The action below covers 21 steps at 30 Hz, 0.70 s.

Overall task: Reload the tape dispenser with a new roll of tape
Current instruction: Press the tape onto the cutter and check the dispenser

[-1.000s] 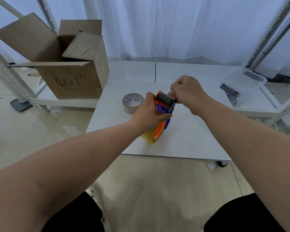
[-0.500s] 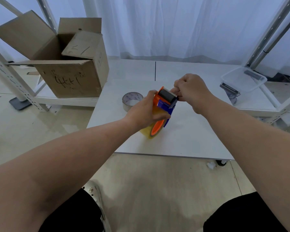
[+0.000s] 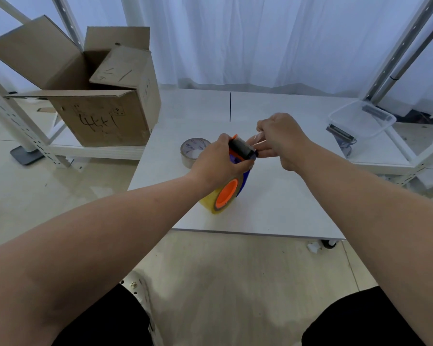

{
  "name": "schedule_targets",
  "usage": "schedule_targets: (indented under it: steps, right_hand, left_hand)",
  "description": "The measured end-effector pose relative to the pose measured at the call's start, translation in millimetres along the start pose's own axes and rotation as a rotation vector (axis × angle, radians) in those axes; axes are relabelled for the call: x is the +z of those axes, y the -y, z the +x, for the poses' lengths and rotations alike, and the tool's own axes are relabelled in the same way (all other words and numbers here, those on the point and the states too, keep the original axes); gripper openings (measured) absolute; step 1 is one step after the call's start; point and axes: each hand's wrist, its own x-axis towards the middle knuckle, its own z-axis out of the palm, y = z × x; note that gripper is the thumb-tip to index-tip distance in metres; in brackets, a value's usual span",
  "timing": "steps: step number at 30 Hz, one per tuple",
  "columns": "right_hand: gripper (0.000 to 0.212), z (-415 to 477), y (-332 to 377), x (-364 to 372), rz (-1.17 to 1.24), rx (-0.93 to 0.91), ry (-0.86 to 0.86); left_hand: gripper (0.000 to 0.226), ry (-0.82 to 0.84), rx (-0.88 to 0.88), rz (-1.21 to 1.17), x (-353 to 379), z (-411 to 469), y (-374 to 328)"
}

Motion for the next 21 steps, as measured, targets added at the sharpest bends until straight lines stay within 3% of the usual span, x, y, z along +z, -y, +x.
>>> schedule_targets:
  steps: [6,13,21]
  right_hand:
    - [0.01,-0.6,1.3,-2.9,0.016,0.045,0.031]
    - [0.012,4.3,-1.4,-3.5,-0.084,-0.093,-0.053]
    - [0.012,3.5,-0.7,-4.5,-0.085,-0.113,-0.049]
  left_hand:
    - [0.053,0.01,0.022,-0.017,-1.0,-9.2,-2.6]
    - [0.05,0.046,-0.047,-0.062,-1.0,-5.8,-9.5]
    - [0.053,0.071,-0.091,-0.106,6.4,-4.1,-13.0]
